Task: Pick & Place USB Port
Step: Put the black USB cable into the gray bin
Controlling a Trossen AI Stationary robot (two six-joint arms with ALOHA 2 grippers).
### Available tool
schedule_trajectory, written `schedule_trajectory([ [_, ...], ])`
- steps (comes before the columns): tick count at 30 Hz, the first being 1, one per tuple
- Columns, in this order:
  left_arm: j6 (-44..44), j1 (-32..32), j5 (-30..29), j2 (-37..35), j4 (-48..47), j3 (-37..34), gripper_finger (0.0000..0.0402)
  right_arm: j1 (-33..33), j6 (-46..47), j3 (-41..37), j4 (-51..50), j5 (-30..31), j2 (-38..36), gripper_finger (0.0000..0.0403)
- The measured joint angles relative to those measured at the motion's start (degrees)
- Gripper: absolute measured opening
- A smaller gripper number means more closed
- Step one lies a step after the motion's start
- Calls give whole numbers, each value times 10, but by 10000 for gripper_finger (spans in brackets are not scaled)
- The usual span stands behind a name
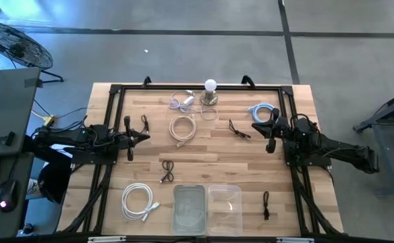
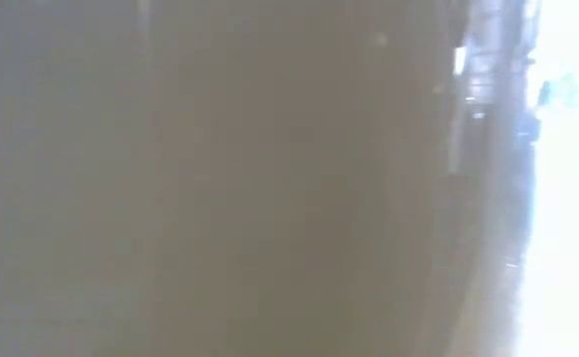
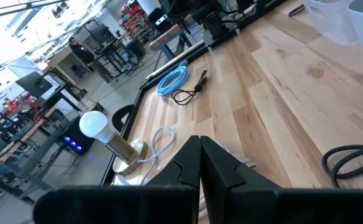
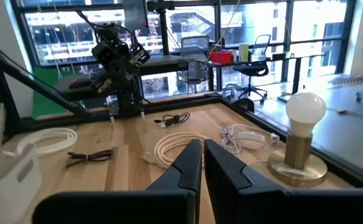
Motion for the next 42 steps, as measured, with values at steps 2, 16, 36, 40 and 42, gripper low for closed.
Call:
schedule_trajectory([
  [2,-5,0,0,0,0,0,0,0,13,0,0,0,0,12],
  [16,-4,0,-2,0,1,0,0,0,54,0,0,19,0,12],
  [36,-130,0,-55,0,-8,0,0,0,67,0,-8,110,1,14],
  [40,-157,0,-58,0,8,0,1,0,82,3,-7,130,2,33],
  [42,-183,0,-55,0,26,0,3,0,82,14,-6,131,6,49],
])
